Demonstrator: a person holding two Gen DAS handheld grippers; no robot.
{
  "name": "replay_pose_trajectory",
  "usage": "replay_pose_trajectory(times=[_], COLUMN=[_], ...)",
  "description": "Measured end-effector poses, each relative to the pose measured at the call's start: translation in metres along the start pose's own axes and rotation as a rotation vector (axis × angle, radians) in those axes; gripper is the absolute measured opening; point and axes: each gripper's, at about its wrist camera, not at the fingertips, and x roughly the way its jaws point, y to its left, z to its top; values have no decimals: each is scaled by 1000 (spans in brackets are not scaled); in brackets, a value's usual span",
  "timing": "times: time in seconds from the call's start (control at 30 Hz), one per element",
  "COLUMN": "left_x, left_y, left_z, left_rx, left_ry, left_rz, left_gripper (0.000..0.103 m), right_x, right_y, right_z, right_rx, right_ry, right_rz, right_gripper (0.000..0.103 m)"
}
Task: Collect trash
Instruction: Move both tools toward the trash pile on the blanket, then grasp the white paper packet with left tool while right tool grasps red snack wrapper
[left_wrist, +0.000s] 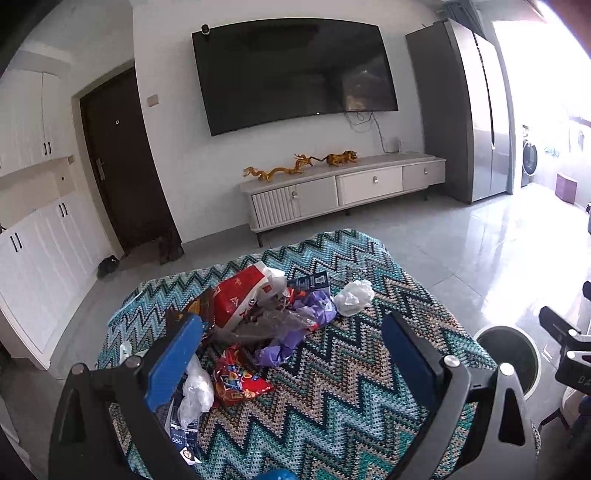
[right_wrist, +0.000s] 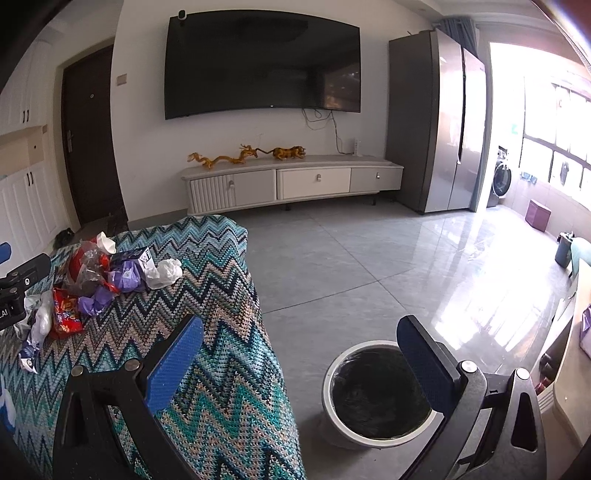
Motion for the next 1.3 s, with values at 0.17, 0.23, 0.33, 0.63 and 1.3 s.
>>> replay_pose_trajectory(times=[0.17, 0.23, 0.33, 0.63, 1.3], left_x=[-1, -1, -1, -1, -12], left_y=[1, 3, 7, 40, 103], left_z=[-2, -2, -4, -18, -57], left_rx=[-11, -19, -16, -65, -163], left_ry=[-3, 8, 30, 61, 136], left_rz=[-27, -41, -67, -34, 69], left_gripper=[98, 98, 98, 98, 98], right_x=[3, 3, 2, 2, -9], right_y=[3, 5, 9, 26, 80], right_z=[2, 2, 4, 8, 9], right_rx=[-9, -13, -22, -47, -147], right_ry=[10, 11, 10, 6, 8], right_rz=[-4, -2, 5, 42, 183], right_gripper=[103, 103, 103, 103, 103])
